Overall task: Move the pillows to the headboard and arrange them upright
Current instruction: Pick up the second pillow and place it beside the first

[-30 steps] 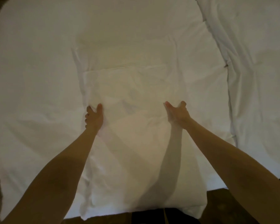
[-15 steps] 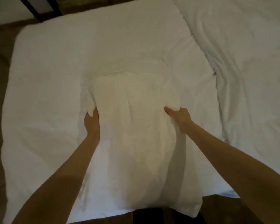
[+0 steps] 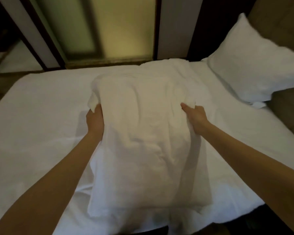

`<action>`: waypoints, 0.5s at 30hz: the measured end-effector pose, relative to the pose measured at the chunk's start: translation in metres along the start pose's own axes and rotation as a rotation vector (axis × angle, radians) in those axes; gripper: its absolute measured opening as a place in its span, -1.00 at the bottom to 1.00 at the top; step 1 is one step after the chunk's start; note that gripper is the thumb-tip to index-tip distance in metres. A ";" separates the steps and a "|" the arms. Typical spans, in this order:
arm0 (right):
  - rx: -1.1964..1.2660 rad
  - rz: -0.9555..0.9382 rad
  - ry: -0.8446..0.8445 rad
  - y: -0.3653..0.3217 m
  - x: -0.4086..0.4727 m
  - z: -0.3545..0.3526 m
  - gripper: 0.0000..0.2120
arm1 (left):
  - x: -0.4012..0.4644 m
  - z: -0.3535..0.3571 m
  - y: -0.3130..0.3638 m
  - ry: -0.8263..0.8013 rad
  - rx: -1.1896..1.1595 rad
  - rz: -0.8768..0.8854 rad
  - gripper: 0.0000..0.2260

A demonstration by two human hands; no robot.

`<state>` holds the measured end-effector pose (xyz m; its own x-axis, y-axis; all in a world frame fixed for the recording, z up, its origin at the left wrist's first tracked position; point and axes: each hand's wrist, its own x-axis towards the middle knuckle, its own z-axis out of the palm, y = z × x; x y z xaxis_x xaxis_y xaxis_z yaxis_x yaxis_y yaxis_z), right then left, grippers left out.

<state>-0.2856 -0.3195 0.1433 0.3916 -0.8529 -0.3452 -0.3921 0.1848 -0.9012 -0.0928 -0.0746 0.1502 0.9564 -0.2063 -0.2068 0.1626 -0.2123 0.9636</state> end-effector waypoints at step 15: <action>-0.138 -0.293 0.272 -0.038 0.046 -0.270 -0.61 | -0.104 0.241 0.042 -0.194 -0.124 -0.107 -0.56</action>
<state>-0.4774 -0.4981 0.2322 0.2765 -0.9608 0.0186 -0.4115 -0.1359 -0.9012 -0.2441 -0.2919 0.1718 0.8696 -0.3711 -0.3257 0.3002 -0.1262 0.9455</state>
